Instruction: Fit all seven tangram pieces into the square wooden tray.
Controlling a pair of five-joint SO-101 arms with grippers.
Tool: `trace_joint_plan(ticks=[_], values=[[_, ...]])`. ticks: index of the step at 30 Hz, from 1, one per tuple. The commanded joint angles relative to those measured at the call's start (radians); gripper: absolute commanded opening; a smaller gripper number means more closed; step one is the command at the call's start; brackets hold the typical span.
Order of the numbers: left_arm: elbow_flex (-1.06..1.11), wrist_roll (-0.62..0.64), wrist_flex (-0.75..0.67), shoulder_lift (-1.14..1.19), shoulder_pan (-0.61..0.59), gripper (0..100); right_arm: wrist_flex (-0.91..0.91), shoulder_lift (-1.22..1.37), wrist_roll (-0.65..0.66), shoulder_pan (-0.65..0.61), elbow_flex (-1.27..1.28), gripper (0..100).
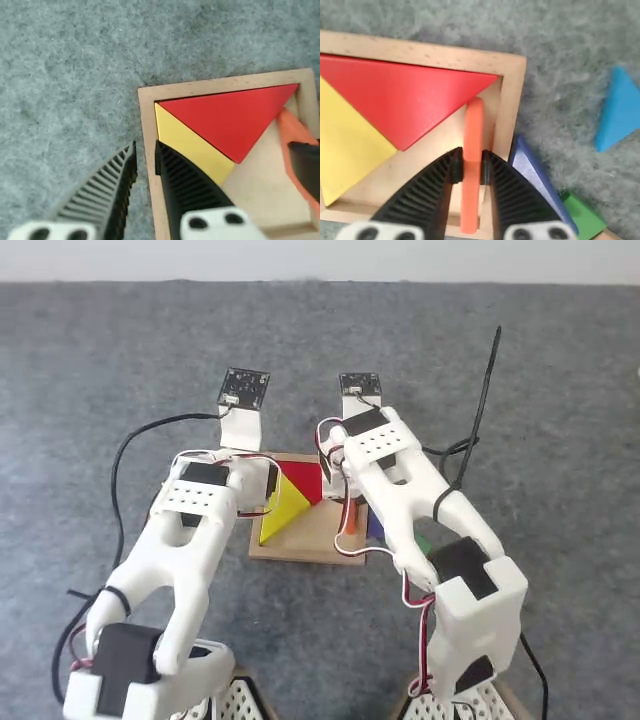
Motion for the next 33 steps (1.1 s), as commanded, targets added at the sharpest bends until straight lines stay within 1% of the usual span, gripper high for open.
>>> trace_joint_plan(ticks=[1, 3, 6, 11, 12, 14, 16, 18, 19, 20, 23, 25, 28, 33], values=[[-0.045, -0.006, 0.006, -0.014, -0.005, 7, 0.012, -0.015, -0.006, -0.019, -0.057, 18.8], [-0.045, -0.006, 0.006, -0.014, -0.005, 7, 0.036, -0.015, -0.005, -0.027, -0.075, 21.3], [-0.045, -0.006, 0.006, -0.014, -0.006, 7, 0.108, -0.035, -0.005, -0.028, -0.121, 21.2], [-0.042, -0.006, 0.006, -0.014, -0.006, 7, 0.245, -0.189, -0.003, -0.016, -0.146, 21.1], [-0.041, -0.006, 0.006, -0.014, -0.003, 7, 0.278, -0.237, 0.014, 0.004, -0.146, 20.4], [-0.039, -0.006, 0.009, -0.015, 0.008, 7, 0.334, -0.343, 0.064, 0.082, -0.143, 16.5], [-0.039, -0.006, 0.025, -0.029, 0.037, 7, 0.354, -0.429, 0.078, 0.216, -0.14, 10.0], [-0.039, -0.006, 0.083, -0.074, 0.109, 7, 0.311, -0.463, 0.081, 0.36, -0.114, 2.4], [-0.041, 0.002, 0.117, -0.103, 0.169, 7, 0.271, -0.461, 0.081, 0.421, -0.089, 0.2], [-0.042, 0.018, 0.146, -0.132, 0.235, 7, 0.226, -0.449, 0.08, 0.464, -0.054, 1.0], [-0.044, 0.058, 0.195, -0.201, 0.417, 9, 0.051, -0.378, 0.077, 0.519, 0.074, 0.7], [-0.051, 0.084, 0.198, -0.203, 0.491, 13, -0.016, -0.321, 0.078, 0.522, 0.1, 0.6], [-0.104, 0.146, 0.198, -0.135, 0.512, 15, -0.008, -0.263, 0.077, 0.522, 0.058, 0.6], [-0.24, 0.176, 0.198, 0.075, 0.519, 15, 0.019, -0.214, 0.077, 0.524, 0.008, 0.6]])
